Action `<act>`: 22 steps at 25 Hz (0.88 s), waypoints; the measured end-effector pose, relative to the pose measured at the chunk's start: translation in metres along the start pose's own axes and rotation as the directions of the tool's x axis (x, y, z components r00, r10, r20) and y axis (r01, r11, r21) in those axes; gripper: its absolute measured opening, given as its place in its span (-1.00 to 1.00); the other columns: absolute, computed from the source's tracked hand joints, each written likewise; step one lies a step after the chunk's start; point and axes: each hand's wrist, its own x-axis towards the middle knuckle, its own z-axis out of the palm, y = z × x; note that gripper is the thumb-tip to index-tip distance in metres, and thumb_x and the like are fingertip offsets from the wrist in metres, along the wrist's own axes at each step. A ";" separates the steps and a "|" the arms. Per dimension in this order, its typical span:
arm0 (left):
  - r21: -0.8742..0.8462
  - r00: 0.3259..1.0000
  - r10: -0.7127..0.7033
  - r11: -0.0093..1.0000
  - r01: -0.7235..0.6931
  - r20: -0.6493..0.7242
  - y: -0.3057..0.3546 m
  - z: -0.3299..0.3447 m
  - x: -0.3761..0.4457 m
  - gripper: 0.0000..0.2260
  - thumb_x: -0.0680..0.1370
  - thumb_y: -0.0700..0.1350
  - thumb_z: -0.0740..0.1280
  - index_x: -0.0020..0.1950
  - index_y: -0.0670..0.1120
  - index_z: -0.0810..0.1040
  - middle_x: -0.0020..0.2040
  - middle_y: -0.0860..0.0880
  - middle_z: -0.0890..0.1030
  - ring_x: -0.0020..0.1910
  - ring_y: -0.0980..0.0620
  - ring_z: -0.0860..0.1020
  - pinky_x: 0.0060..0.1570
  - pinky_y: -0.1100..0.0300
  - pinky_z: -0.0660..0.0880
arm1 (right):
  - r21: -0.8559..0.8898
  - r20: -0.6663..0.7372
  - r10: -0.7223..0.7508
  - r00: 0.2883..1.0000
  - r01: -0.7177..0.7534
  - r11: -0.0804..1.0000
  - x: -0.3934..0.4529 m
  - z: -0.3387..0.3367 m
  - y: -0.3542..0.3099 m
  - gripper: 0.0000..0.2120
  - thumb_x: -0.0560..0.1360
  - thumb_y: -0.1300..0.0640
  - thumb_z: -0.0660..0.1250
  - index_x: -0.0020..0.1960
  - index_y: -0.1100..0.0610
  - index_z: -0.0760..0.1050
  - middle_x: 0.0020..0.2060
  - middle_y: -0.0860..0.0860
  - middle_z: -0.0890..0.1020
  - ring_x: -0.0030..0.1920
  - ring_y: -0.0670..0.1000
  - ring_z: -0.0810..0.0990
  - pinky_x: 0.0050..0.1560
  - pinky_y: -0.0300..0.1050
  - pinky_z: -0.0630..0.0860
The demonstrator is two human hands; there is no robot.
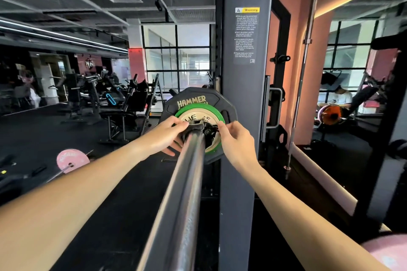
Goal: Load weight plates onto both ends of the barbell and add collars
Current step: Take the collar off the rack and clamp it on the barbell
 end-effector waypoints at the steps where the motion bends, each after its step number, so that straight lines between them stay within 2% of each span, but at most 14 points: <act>1: 0.005 1.000 -0.004 1.000 0.005 -0.015 0.003 0.001 0.000 -0.66 0.63 0.28 0.18 0.24 0.09 0.45 0.03 -0.04 0.65 -0.30 0.15 0.70 -0.16 0.09 0.62 | -0.033 -0.005 -0.019 1.000 0.018 0.999 -0.001 -0.001 -0.003 -0.68 0.60 -0.17 0.25 -0.09 0.05 0.59 -0.12 -0.08 0.62 -0.10 -0.06 0.53 -0.09 -0.17 0.37; 3: 0.049 0.999 0.006 0.999 -0.004 -0.052 0.008 0.004 0.000 -0.59 0.57 0.34 0.23 0.20 0.06 0.47 0.04 0.01 0.64 -0.33 0.19 0.69 -0.21 0.15 0.60 | -0.129 -0.015 -0.074 0.997 0.071 0.989 -0.003 -0.003 -0.008 -0.60 0.62 -0.14 0.21 -0.07 0.13 0.64 -0.14 -0.06 0.55 -0.09 -0.03 0.46 -0.05 -0.14 0.35; 5: 0.073 0.998 0.015 0.997 -0.010 -0.069 0.009 0.005 0.003 -0.56 0.53 0.37 0.27 0.15 0.04 0.47 0.04 0.05 0.62 -0.34 0.21 0.69 -0.27 0.19 0.57 | -0.194 -0.023 -0.113 0.993 0.106 0.975 -0.007 -0.004 -0.009 -0.53 0.64 -0.09 0.18 -0.27 0.20 0.54 -0.26 -0.03 0.51 -0.16 0.05 0.51 -0.19 -0.09 0.37; 8: 0.028 0.999 -0.003 1.000 0.005 -0.052 0.007 0.003 0.007 -0.55 0.51 0.38 0.31 0.14 0.05 0.49 0.03 0.07 0.64 -0.32 0.19 0.70 -0.28 0.21 0.58 | -0.200 -0.062 -0.079 0.995 0.065 0.978 -0.013 -0.002 -0.008 -0.47 0.65 -0.04 0.18 -0.43 0.19 0.30 -0.38 -0.01 0.46 -0.36 -0.01 0.45 -0.37 -0.32 0.32; 10: 0.005 0.998 -0.007 1.000 0.007 -0.057 0.005 0.001 0.008 -0.54 0.49 0.39 0.33 0.13 0.05 0.51 0.04 0.09 0.63 -0.32 0.19 0.70 -0.30 0.23 0.57 | -0.148 -0.083 0.001 0.997 -0.013 0.989 -0.013 -0.001 -0.008 -0.46 0.64 -0.05 0.19 -0.44 0.20 0.27 -0.46 -0.03 0.43 -0.46 -0.06 0.36 -0.45 -0.32 0.29; 12: -0.020 0.999 -0.009 1.000 0.008 -0.050 0.003 0.001 0.011 -0.53 0.47 0.39 0.35 0.12 0.05 0.52 0.06 0.06 0.64 -0.31 0.16 0.71 -0.28 0.20 0.59 | -0.037 -0.080 0.115 0.990 -0.118 0.992 -0.013 0.002 -0.009 -0.48 0.60 -0.09 0.21 -0.39 0.24 0.33 -0.49 -0.03 0.41 -0.54 -0.08 0.27 -0.53 -0.30 0.23; 14: -0.052 0.999 -0.022 0.998 0.021 -0.030 0.003 0.000 0.014 -0.52 0.46 0.38 0.38 0.13 0.04 0.52 0.08 0.00 0.66 -0.29 0.10 0.72 -0.22 0.13 0.64 | 0.036 -0.056 0.209 0.976 -0.207 0.978 -0.016 0.005 -0.009 -0.51 0.56 -0.14 0.23 -0.35 0.23 0.40 -0.50 -0.02 0.42 -0.56 -0.10 0.24 -0.51 -0.25 0.28; 16: -0.080 0.999 -0.035 0.996 0.035 -0.008 0.002 0.000 0.016 -0.52 0.46 0.36 0.39 0.14 0.01 0.51 0.07 -0.05 0.67 -0.26 0.05 0.73 -0.07 0.02 0.67 | 0.066 -0.035 0.276 0.961 -0.273 0.960 -0.017 0.009 -0.009 -0.45 0.53 -0.16 0.25 -0.23 0.36 0.52 -0.47 0.11 0.58 -0.49 -0.06 0.32 -0.40 -0.17 0.34; 17: -0.080 0.999 -0.039 0.996 0.039 0.006 0.003 0.000 0.015 -0.52 0.47 0.35 0.39 0.15 0.00 0.51 0.05 -0.06 0.68 -0.27 0.04 0.73 -0.01 -0.01 0.67 | 0.081 -0.029 0.298 0.954 -0.295 0.952 -0.017 0.009 -0.009 -0.45 0.53 -0.16 0.26 -0.10 0.39 0.57 -0.34 0.21 0.68 -0.45 -0.05 0.38 -0.36 -0.17 0.36; 19: -0.065 0.999 -0.038 0.997 0.039 0.023 0.006 0.000 0.013 -0.53 0.49 0.35 0.37 0.16 0.00 0.49 0.00 -0.06 0.70 -0.29 0.07 0.73 0.01 -0.01 0.66 | 0.065 -0.017 0.302 0.953 -0.300 0.952 -0.016 0.007 -0.008 -0.44 0.54 -0.15 0.27 0.08 0.39 0.57 -0.14 0.26 0.70 -0.42 -0.06 0.45 -0.31 -0.19 0.40; 22: -0.051 0.999 -0.041 0.998 0.042 0.015 0.009 0.002 0.005 -0.51 0.52 0.37 0.31 0.20 0.01 0.45 0.00 -0.06 0.70 -0.29 0.09 0.72 -0.08 0.04 0.66 | -0.071 0.034 0.253 0.967 -0.250 0.966 -0.011 -0.001 -0.013 -0.46 0.55 -0.15 0.28 0.14 0.35 0.58 -0.08 0.26 0.71 -0.29 0.00 0.48 -0.20 -0.24 0.47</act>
